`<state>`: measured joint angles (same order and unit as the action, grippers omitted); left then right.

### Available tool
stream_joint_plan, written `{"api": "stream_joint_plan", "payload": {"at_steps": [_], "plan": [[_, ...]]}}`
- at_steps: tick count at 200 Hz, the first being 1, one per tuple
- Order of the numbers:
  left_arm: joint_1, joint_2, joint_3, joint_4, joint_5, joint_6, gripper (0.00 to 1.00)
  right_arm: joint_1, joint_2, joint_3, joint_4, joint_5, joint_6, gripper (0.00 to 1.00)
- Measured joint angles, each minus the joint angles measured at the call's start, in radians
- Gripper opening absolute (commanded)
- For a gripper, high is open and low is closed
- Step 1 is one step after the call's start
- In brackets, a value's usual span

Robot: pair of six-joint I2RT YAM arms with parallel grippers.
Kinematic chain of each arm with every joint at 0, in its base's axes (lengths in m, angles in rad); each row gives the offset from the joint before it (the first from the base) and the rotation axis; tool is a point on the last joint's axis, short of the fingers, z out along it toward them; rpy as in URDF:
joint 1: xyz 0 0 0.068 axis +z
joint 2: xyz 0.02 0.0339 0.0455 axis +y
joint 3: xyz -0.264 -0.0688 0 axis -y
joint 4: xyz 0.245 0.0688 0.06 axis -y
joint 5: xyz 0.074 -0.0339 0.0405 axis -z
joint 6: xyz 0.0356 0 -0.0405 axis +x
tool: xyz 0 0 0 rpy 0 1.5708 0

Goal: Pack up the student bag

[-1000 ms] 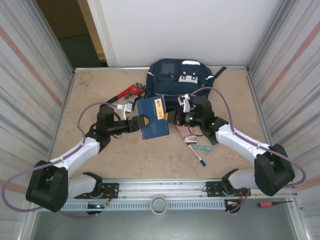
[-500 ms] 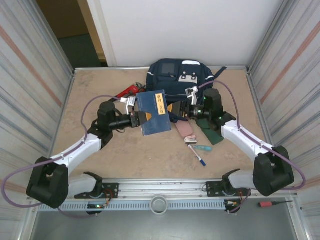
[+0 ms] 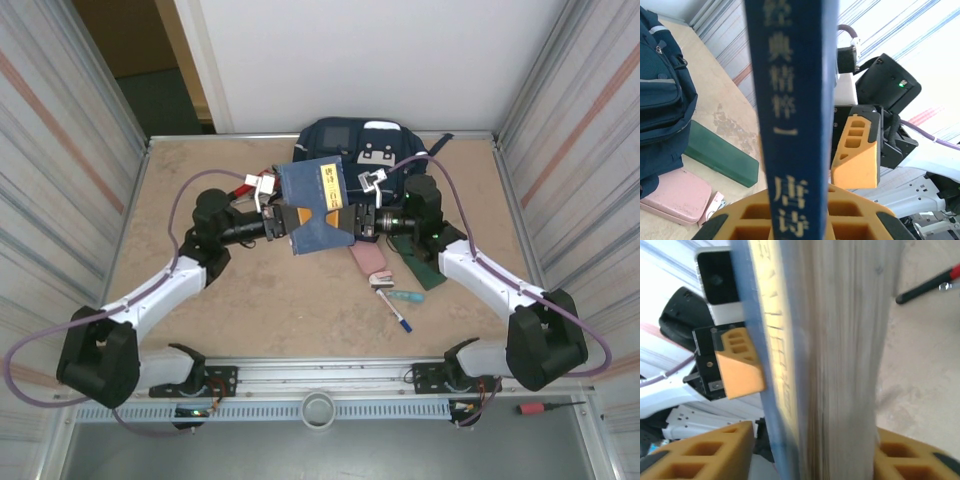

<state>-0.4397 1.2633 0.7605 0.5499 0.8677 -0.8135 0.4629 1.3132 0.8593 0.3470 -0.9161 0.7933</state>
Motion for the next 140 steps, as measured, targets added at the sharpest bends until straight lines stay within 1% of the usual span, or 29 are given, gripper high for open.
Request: {"api": "stream_joint_plan", "payload": {"at_steps": [8, 27, 33, 48, 59, 69, 81, 99, 117, 140], "plan": [[-0.004, 0.017, 0.015, -0.018, -0.001, 0.01, 0.1, 0.0, 0.0, 0.0, 0.011, 0.003, 0.006, 0.21], [-0.01, 0.05, 0.055, -0.077, -0.018, 0.053, 0.31, -0.021, -0.002, 0.0, -0.006, 0.014, 0.016, 0.0], [-0.014, 0.059, 0.071, -0.108, -0.033, 0.071, 0.36, -0.033, -0.003, 0.0, -0.021, 0.02, 0.018, 0.0], [-0.024, 0.084, 0.116, -0.198, -0.089, 0.16, 0.46, -0.083, -0.012, 0.001, -0.066, 0.029, 0.015, 0.0], [-0.038, 0.105, 0.156, -0.272, -0.152, 0.249, 0.51, -0.148, -0.025, 0.001, -0.106, 0.037, 0.018, 0.0], [-0.058, 0.128, 0.197, -0.335, -0.224, 0.356, 0.55, -0.216, -0.04, 0.001, -0.145, 0.05, 0.019, 0.0], [-0.083, 0.163, 0.25, -0.394, -0.302, 0.479, 0.58, -0.303, -0.063, 0.001, -0.196, 0.068, 0.017, 0.0], [-0.121, 0.251, 0.346, -0.462, -0.402, 0.687, 0.61, -0.414, -0.125, 0.003, -0.321, 0.138, -0.026, 0.0], [-0.149, 0.37, 0.472, -0.546, -0.475, 0.883, 0.63, -0.468, -0.195, 0.02, -0.452, 0.213, -0.093, 0.0], [-0.181, 0.554, 0.671, -0.661, -0.55, 1.105, 0.64, -0.506, -0.26, 0.041, -0.549, 0.262, -0.158, 0.0]]}}
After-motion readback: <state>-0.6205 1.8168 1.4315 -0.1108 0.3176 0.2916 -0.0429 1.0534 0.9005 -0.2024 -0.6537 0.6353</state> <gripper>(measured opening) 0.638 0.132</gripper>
